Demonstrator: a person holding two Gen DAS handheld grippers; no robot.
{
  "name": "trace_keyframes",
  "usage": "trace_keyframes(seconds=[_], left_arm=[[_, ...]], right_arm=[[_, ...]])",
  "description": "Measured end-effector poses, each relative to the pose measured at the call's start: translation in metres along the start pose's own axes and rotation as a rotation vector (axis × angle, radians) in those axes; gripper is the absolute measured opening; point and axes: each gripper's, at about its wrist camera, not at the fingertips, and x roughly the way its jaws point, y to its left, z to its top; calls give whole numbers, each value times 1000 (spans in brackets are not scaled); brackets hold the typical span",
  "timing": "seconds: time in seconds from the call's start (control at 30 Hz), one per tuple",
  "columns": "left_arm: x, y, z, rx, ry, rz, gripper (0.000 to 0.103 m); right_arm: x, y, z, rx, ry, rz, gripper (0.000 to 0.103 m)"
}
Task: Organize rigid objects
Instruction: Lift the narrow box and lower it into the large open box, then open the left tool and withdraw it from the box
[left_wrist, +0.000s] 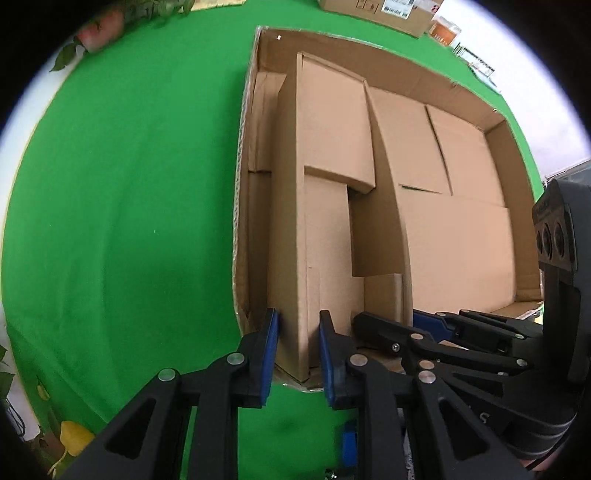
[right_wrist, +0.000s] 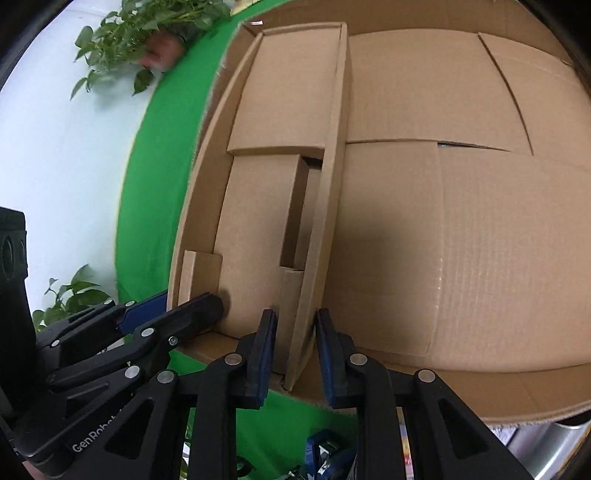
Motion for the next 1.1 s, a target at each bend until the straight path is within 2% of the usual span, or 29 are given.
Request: trace_keyframes(seconds=[0.2, 0.33, 0.4, 0.43, 0.5, 0.53, 0.57, 0.6, 0.63, 0.67, 0.73, 0.77, 0.8, 0.83, 0.87, 0.9, 1.0, 1.1], left_arm=[[3, 11, -3, -57, 33, 2, 18], [1, 12, -5, -47, 1, 23, 18], [-5, 15, -9, -59, -11, 10, 18], [-10, 16, -11, -62, -21, 12, 18], [-24, 15, -16, -52, -52, 44, 18], [-32, 14, -18, -43, -76, 66, 18], [-44, 13, -22, -35, -124, 95, 18], [-57, 10, -26, -25, -185, 118, 20], [-70, 5, -31, -14, -253, 133, 27], [-81, 2, -35, -6, -307, 140, 34], [-111, -9, -49, 20, -467, 151, 75], [-122, -12, -55, 34, -531, 151, 82], [-131, -20, -62, 55, -590, 147, 84], [-135, -29, -65, 78, -616, 134, 84], [-136, -41, -66, 104, -616, 106, 84], [-134, -50, -67, 124, -607, 73, 84], [-131, -80, -76, 185, -582, -19, 84], [-132, -110, -87, 238, -598, -62, 84]], right_arm=[[22, 13, 8, -51, 33, -33, 20], [29, 24, 12, -78, 41, -56, 23], [29, 29, 11, -84, 36, -60, 25], [28, 30, 8, -87, 32, -52, 28], [18, 36, 2, -100, 6, -31, 41], [7, 43, -2, -108, -12, -32, 51], [-4, 45, -7, -121, -48, -38, 61], [-14, 47, -12, -125, -77, -47, 67], [-27, 48, -19, -121, -116, -67, 76], [-37, 48, -24, -110, -149, -85, 79], [-64, 42, -43, -74, -224, -115, 79], [-76, 38, -52, -52, -254, -130, 80], [-91, 31, -62, -28, -293, -145, 80], [-106, 24, -74, -2, -334, -162, 86], [-120, 13, -86, 33, -374, -186, 95], [-135, 7, -101, 76, -417, -211, 97], [-181, -15, -134, 143, -480, -231, 99], [-212, -22, -171, 129, -523, -301, 102]])
